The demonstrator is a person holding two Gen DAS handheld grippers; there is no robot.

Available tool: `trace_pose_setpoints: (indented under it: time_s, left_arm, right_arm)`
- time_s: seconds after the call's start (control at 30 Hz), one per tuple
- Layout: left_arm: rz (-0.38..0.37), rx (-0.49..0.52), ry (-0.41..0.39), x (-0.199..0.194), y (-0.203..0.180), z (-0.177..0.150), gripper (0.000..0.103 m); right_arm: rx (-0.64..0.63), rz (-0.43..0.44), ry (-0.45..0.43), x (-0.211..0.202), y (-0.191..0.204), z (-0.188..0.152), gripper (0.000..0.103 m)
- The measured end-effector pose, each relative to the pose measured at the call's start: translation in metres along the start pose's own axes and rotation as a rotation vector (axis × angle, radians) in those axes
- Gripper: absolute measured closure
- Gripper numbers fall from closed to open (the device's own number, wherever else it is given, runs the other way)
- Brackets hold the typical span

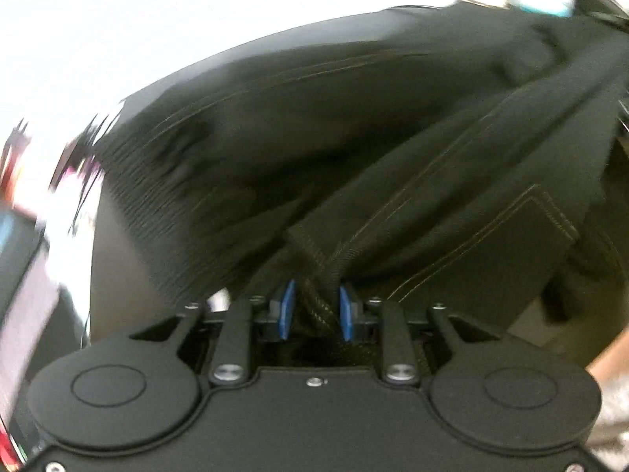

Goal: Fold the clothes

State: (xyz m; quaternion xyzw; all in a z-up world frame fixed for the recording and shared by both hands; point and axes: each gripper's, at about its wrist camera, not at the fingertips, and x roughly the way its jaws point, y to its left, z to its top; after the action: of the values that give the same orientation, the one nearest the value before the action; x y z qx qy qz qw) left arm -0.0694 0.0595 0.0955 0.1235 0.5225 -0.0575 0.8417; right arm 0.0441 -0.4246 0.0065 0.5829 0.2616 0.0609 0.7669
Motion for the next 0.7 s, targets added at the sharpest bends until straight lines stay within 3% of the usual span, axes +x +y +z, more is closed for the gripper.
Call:
trace_pose_setpoints:
  time_s: [0.1,0.17,0.2,0.27,0.37,0.47,0.53,0.6,0.7]
  left_arm:
    - [0.007,-0.068,-0.018,-0.001,0.028,0.002,0.075]
    - [0.017,-0.077,-0.049,-0.015,0.036,0.012,0.060]
    - [-0.014,-0.088,-0.101,-0.031,0.038,0.019,0.053]
    - [-0.097,-0.084,-0.223,-0.063,0.033,0.033,0.028]
    - [-0.241,0.020,-0.393,-0.111,0.001,0.050,0.016]
    - [-0.319,0.219,-0.498,-0.137,-0.057,0.056,0.009]
    - [-0.298,0.324,-0.534,-0.136,-0.090,0.055,0.009]
    - [-0.229,0.411,-0.561,-0.130,-0.119,0.051,0.010]
    - [-0.221,0.458,-0.576,-0.122,-0.138,0.047,0.021]
  right_arm:
    - [-0.086,0.162,0.038,-0.011,0.041,-0.012,0.098]
    - [-0.213,0.307,0.108,-0.018,0.078,-0.024,0.098]
    - [-0.269,0.363,0.159,-0.020,0.095,-0.033,0.098]
    - [-0.325,0.395,0.235,-0.019,0.117,-0.049,0.098]
    - [-0.293,0.400,0.325,-0.010,0.126,-0.071,0.098]
    - [-0.214,0.384,0.376,-0.004,0.119,-0.088,0.098]
    - [-0.170,0.374,0.403,-0.002,0.115,-0.098,0.098]
    - [-0.154,0.380,0.430,-0.005,0.115,-0.104,0.098]
    - [-0.149,0.392,0.448,-0.013,0.117,-0.110,0.098]
